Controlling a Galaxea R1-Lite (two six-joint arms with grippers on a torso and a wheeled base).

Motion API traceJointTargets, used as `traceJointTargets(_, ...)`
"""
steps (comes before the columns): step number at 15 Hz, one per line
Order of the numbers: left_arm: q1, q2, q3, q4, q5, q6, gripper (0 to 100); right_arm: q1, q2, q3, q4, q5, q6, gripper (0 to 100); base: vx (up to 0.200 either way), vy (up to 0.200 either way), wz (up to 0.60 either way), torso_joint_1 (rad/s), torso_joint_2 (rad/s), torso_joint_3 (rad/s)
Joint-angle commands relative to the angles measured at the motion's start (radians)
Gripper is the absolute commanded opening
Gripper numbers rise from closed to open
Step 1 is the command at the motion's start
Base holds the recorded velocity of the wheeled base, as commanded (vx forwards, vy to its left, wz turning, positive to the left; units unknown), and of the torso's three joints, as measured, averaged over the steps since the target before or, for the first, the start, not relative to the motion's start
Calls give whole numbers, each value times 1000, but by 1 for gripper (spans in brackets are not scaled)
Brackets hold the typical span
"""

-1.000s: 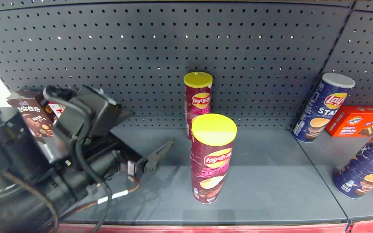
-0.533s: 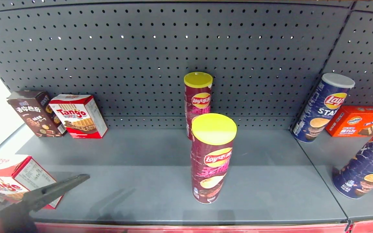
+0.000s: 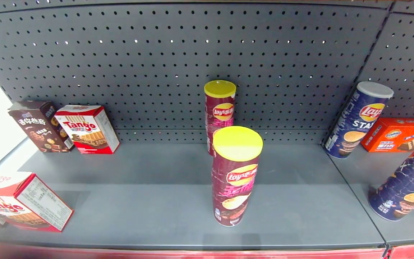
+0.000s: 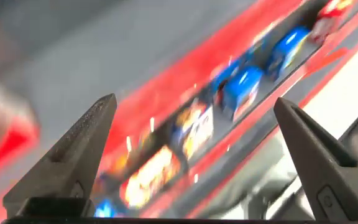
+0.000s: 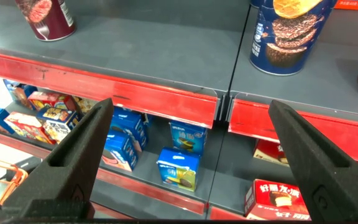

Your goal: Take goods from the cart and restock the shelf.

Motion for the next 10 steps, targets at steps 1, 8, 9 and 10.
traceJointTargets(1,180,-217,2,140,-19,1,100,1,1,0,0,0,0,100,0,0,0,0,0,0)
traceJointTargets(8,520,-427,2,140,-13,-31,100,1,1,1,-2,0,0,100,0,0,0,0,0,0)
traceJointTargets(9,514,-446,2,141,-15,-50,100,1,1,0,-2,0,0,100,0,0,0,0,0,0)
traceJointTargets(10,514,-447,2,141,-15,-50,100,1,1,0,0,0,0,100,0,0,0,0,0,0)
